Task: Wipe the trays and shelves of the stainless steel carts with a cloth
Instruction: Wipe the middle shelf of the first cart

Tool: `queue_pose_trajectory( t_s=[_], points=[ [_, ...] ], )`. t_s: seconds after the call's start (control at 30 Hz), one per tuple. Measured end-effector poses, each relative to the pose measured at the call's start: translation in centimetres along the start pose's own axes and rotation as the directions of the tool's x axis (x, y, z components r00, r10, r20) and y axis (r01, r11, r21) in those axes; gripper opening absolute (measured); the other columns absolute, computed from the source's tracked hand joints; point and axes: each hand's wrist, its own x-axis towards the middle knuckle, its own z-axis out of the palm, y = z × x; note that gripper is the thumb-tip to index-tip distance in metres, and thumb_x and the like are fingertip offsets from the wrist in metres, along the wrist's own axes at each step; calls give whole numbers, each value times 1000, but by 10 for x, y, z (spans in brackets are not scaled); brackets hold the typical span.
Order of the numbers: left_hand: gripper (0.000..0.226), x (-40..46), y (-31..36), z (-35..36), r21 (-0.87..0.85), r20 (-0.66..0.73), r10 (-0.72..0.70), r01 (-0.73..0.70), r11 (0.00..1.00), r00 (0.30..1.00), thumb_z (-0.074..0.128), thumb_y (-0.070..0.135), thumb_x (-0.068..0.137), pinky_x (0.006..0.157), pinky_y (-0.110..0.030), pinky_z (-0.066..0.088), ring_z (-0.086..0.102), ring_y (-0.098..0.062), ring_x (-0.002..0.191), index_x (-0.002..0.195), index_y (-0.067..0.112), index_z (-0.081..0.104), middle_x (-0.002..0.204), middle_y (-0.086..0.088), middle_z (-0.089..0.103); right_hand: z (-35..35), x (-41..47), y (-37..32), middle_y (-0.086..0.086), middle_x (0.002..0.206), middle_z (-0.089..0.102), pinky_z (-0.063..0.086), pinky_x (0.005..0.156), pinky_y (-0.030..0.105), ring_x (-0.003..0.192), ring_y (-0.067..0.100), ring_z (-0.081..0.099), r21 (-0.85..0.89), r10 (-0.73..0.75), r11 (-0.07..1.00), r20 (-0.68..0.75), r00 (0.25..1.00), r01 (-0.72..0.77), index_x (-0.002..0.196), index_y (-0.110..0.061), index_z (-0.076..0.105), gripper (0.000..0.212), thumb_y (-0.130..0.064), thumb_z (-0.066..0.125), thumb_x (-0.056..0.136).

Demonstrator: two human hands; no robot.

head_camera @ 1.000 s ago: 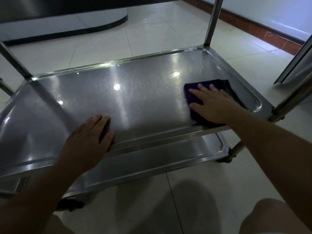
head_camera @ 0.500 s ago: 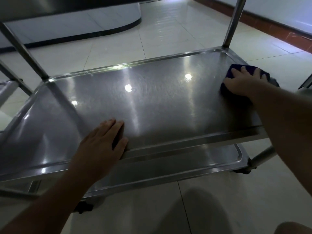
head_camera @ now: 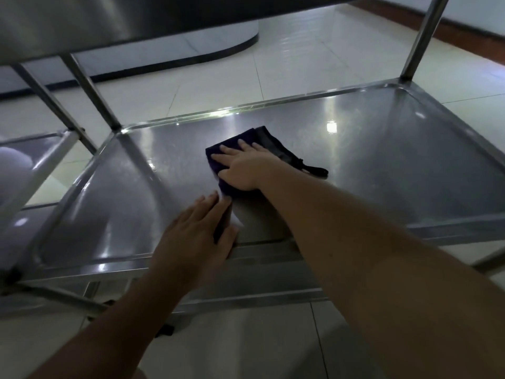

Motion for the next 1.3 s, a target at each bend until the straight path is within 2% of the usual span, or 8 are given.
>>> queue_pose_trajectory(
  t_s=[0.1,0.2,0.5,0.7,0.8,1.0,1.13,1.3],
  points=[
    [68,0,-1,-1,-1,10,3,-3,1000,1000,19,68,100,120,-31,9,10,-13,157,162,39,13,172,7,11,-4,4,6,-13,172,1,-6,126,47,159,22,-4,24,21,999,-14,1000,-21,163,-44,12,60,-48,28,105],
    [77,-1,-1,-1,-13,-13,-1,1,1000,1000,7,73,91,122,-32,12,12,-12,157,161,41,14,171,10,13,-8,5,34,-9,173,3,-2,127,52,159,27,-2,65,187,981,-91,978,-181,163,-40,17,61,-49,29,104],
    [75,-3,-3,2,6,-49,14,-14,1000,999,8,72,92,119,-26,6,12,-9,157,161,42,14,170,12,16,-40,-45,193,-3,174,2,2,126,57,159,35,0,151,671,741,-124,731,-655,163,-34,18,62,-52,28,104],
    [74,0,-1,2,25,-66,18,-16,1000,998,10,68,93,122,-25,8,11,-7,157,161,41,16,170,14,15,-46,-33,200,2,174,4,2,125,61,158,40,-2,151,735,678,-122,667,-719,163,-28,17,63,-50,29,105],
    [72,0,-2,3,17,-74,11,-9,1000,997,15,67,94,125,-29,14,14,-7,156,161,41,21,170,15,18,-43,-7,172,-2,174,0,1,126,59,158,38,-3,135,662,749,-125,739,-648,164,-29,15,66,-51,28,103],
    [73,1,-3,5,9,-56,8,-8,1000,998,11,68,92,126,-30,12,10,-7,157,161,43,16,171,15,13,-22,53,48,-11,173,-1,0,127,53,159,30,-3,-3,248,969,-89,965,-249,163,-40,13,63,-52,28,103],
    [71,1,-2,5,7,-32,18,-17,1000,999,9,65,95,127,-32,10,7,-9,158,162,40,12,172,12,9,-14,58,-1,-16,172,-1,-5,128,46,159,20,-6,-21,67,997,-36,997,-68,163,-43,11,60,-53,27,106],
    [78,1,-2,5,6,-21,38,-38,999,999,-1,66,90,128,-37,14,7,-13,158,162,38,12,172,8,8,-9,55,-8,-13,172,-1,-3,127,50,159,22,-4,-17,109,994,-81,991,-111,163,-43,9,61,-54,24,106]
  ],
)
